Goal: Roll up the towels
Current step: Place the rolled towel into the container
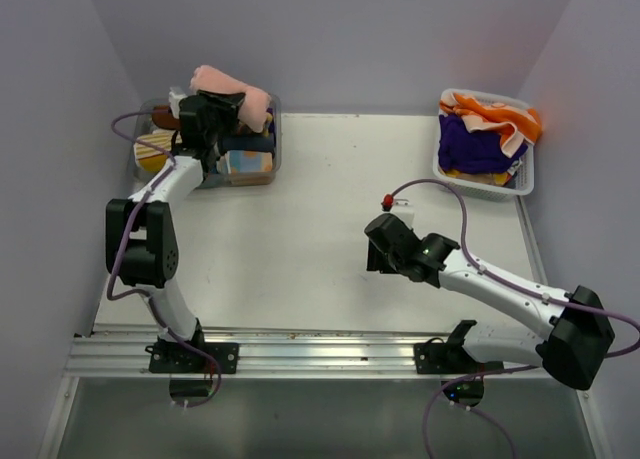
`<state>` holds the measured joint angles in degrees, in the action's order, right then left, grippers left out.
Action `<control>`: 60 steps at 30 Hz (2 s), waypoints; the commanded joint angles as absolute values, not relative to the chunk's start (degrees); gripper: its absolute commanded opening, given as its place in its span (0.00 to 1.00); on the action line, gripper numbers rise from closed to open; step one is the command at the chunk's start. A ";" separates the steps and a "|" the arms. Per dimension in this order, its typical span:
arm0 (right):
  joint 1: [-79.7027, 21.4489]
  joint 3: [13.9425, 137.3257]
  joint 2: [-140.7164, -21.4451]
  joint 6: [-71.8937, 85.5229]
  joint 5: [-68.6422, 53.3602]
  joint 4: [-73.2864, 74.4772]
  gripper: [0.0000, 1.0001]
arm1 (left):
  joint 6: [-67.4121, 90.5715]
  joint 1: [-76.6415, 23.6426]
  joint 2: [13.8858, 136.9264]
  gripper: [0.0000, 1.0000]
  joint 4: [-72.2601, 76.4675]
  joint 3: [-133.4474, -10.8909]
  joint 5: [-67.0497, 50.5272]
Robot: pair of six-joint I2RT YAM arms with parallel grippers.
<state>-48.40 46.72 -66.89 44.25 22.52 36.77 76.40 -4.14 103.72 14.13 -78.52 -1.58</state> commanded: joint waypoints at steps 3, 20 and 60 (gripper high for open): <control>-48.34 50.18 -68.38 42.72 22.15 38.50 0.53 | 82.44 -5.18 103.97 0.18 29.26 -73.22 2.37; -48.43 52.03 -72.51 40.43 21.36 38.15 0.53 | 88.50 -6.59 108.81 0.20 37.09 -69.80 5.09; -48.43 51.94 -66.27 41.66 22.15 41.48 0.53 | 100.64 -12.04 101.34 0.69 15.04 -62.14 18.37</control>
<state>-48.40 50.24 -67.83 41.10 21.50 40.16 100.14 -11.92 103.66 17.61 -59.55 18.00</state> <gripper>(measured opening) 0.532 0.639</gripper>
